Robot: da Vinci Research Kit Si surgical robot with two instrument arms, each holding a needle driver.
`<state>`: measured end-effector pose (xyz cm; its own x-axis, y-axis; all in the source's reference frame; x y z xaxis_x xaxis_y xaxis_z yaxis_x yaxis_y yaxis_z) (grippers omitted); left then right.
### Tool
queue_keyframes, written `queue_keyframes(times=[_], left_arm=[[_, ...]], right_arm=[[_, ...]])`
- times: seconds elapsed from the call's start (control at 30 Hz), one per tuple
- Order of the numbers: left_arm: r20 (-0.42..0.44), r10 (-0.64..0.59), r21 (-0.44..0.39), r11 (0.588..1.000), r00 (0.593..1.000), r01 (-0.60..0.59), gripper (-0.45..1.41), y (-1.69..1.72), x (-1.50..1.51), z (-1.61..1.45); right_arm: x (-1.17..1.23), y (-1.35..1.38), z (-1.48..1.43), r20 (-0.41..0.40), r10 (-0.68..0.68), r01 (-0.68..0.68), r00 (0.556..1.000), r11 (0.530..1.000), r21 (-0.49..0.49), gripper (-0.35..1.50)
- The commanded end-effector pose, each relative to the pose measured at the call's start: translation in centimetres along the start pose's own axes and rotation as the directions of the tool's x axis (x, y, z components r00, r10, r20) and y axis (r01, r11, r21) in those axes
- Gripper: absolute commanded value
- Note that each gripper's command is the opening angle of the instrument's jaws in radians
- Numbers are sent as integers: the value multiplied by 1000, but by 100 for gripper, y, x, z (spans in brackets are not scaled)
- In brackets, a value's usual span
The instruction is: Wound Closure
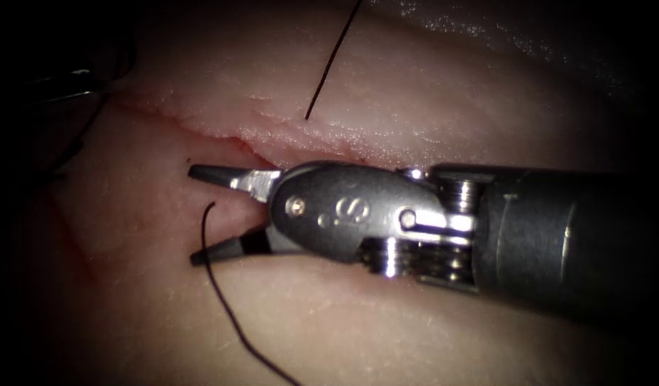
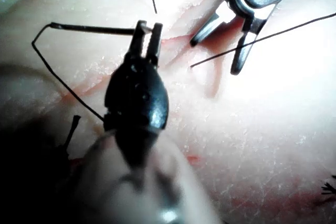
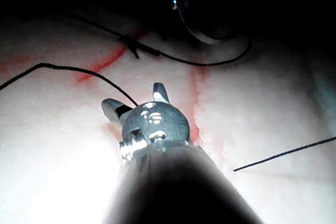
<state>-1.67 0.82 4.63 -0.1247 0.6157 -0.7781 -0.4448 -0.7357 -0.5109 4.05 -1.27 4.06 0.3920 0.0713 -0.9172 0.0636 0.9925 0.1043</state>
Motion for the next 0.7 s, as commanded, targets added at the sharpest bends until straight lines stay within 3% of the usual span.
queue_keyframes(times=[0.03, 0.27, 0.33, 0.5, 0.53, 0.57, 0.7], left_arm=[[0, -1, -1, 1000, 1000, 1, -45, 1, -6, 6], [0, -1, -1, 1000, 1000, 1, -45, 1, -6, 6], [0, -1, -1, 1000, 1000, 1, -45, 1, -6, 6], [0, -1, -1, 1000, 1000, 1, -45, 1, -6, 6], [0, -1, -1, 1000, 1000, 1, -45, 2, -6, 6], [0, -1, -1, 1000, 1000, 1, -45, 1, -6, 6], [0, -1, -1, 1000, 1000, 1, -45, 2, -6, 6]], right_arm=[[-12, 2, 12, 5, -6, 6, 1000, 1000, -3, 133], [-24, 4, 18, 15, -14, 14, 1000, 1000, -17, 123], [-23, 4, 19, 15, -12, 12, 1000, 1000, -26, 113], [-16, -1, 22, 10, -6, 6, 1000, 999, -37, 54], [-14, -2, 22, 7, -6, 6, 1000, 1000, -31, 22], [-12, -4, 22, 5, -6, 6, 1000, 1000, -11, -35], [-3, -8, 17, 21, -4, 4, 1000, 1000, 21, -35]])
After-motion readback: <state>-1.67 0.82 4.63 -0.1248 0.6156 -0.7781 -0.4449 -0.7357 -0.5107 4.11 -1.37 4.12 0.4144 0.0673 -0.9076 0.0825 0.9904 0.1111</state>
